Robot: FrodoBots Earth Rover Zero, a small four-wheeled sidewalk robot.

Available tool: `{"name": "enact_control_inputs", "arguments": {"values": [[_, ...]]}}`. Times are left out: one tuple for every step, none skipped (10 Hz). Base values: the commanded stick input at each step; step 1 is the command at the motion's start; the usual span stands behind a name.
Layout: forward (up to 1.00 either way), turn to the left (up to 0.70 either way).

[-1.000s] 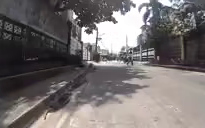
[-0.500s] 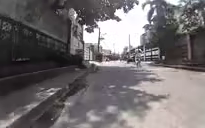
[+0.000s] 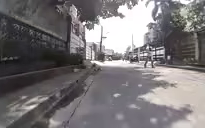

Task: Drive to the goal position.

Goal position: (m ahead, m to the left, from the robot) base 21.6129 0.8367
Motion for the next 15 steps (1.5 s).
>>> {"name": "enact_control_inputs", "arguments": {"values": [[1.0,-0.37],[1.0,-0.39],[1.0,-0.39],[1.0,-0.39],[1.0,-0.39],[1.0,-0.4],[1.0,-0.39],[1.0,-0.39],[1.0,-0.39],[1.0,-0.36],[1.0,-0.15],[1.0,0.02],[1.0,0.01],[1.0,0.07],[1.0,0.35]]}}
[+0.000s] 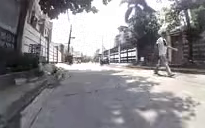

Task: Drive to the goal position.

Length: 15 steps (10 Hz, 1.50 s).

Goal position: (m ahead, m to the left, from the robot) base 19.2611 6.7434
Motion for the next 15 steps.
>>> {"name": "enact_control_inputs", "arguments": {"values": [[1.0,0.36],[1.0,0.35],[1.0,0.22],[1.0,0.0],[1.0,0.0],[1.0,0.0],[1.0,0.0],[1.0,0.0],[1.0,0.0],[1.0,0.0],[1.0,0.0],[1.0,0.0],[1.0,0.0],[1.0,0.02],[1.0,0.03]]}}
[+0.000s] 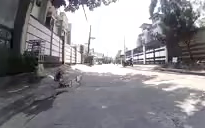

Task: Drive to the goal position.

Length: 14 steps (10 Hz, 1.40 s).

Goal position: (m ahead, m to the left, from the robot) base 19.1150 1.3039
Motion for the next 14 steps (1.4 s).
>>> {"name": "enact_control_inputs", "arguments": {"values": [[1.0,0.03],[1.0,0.01],[1.0,0.0],[1.0,0.0],[1.0,0.0],[1.0,0.0],[1.0,0.0],[1.0,0.0],[1.0,0.0],[1.0,0.0],[1.0,0.0],[1.0,0.0],[1.0,0.0],[1.0,0.0]]}}
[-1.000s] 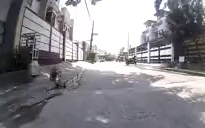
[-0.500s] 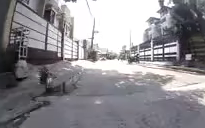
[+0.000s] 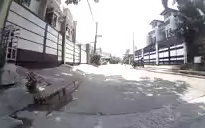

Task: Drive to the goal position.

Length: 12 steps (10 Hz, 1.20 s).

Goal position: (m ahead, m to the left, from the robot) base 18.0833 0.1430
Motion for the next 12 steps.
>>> {"name": "enact_control_inputs", "arguments": {"values": [[1.0,0.0],[1.0,0.0],[1.0,0.0],[1.0,0.0],[1.0,0.0],[1.0,0.0],[1.0,0.0],[1.0,0.0],[1.0,0.0],[1.0,0.0],[1.0,0.0],[1.0,0.0]]}}
